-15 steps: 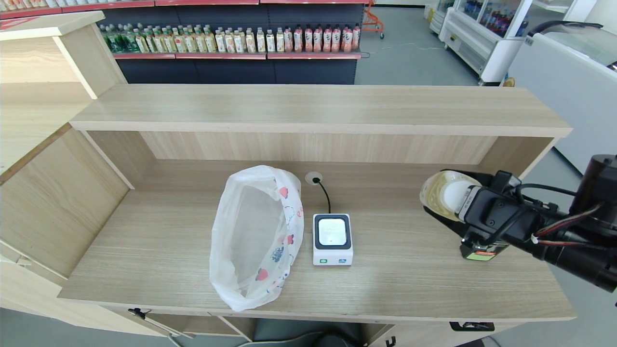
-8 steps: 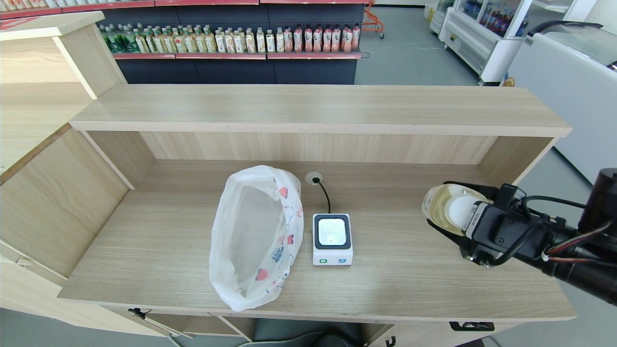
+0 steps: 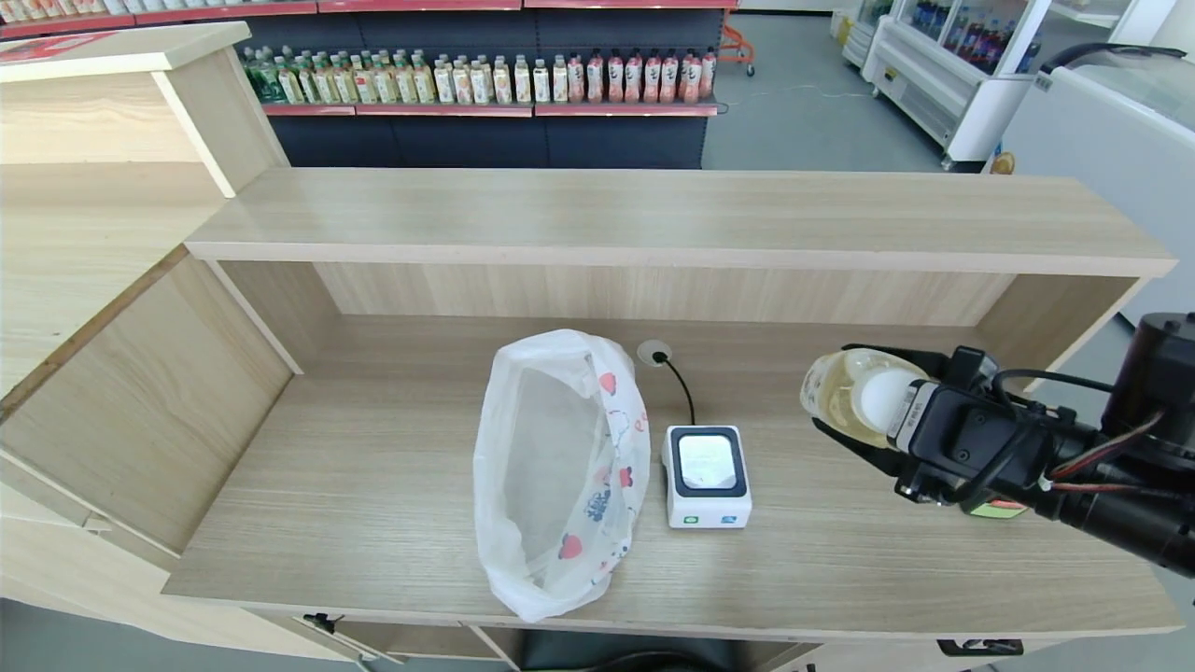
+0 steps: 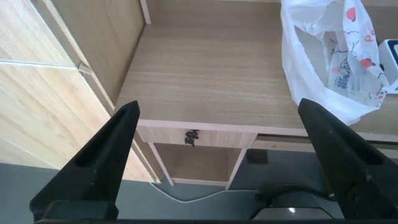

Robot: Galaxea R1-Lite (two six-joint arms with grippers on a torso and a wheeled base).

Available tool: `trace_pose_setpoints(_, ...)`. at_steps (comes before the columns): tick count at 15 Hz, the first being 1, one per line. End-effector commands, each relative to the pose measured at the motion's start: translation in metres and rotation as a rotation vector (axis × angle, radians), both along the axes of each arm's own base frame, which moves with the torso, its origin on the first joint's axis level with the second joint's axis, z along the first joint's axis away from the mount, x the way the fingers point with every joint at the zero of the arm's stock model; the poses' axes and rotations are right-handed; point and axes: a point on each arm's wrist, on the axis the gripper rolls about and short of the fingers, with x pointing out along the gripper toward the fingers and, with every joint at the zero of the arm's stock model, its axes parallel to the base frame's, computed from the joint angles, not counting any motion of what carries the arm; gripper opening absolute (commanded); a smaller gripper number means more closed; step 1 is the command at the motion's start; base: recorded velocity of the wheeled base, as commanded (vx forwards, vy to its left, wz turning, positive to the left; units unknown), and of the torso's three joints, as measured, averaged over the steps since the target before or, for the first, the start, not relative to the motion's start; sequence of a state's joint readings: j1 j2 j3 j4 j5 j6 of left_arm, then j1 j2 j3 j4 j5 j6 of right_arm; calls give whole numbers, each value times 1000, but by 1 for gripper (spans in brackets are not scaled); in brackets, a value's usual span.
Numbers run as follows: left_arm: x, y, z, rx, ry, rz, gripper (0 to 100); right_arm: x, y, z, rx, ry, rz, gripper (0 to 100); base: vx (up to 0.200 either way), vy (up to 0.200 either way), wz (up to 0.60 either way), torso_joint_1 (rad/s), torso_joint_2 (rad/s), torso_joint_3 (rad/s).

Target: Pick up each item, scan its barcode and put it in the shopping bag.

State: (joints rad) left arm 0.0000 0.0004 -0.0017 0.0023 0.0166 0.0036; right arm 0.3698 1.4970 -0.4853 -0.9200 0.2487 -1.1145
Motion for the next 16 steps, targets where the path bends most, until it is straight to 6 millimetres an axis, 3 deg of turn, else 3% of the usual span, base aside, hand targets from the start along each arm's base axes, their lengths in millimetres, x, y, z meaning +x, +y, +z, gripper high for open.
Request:
trace_pose_setpoints(1,0,0,0,1,0,0,100,7,-1,-7,-1,32,5,0,0,200,0,2,2,2)
trace_pose_setpoints(8,0,0,0,1,0,0,100,25,1,-26,20,43,30,0,0,29,0,1,0,1)
trace_pose_setpoints(14,0,0,0,1,0,0,100,11,-5,-55,-53,134,38,0,0,0,0,0,0,0)
trace_pose_setpoints(16,0,0,0,1,0,0,100,19,-5,-60,-59,107,33,0,0,0,0,0,0,0)
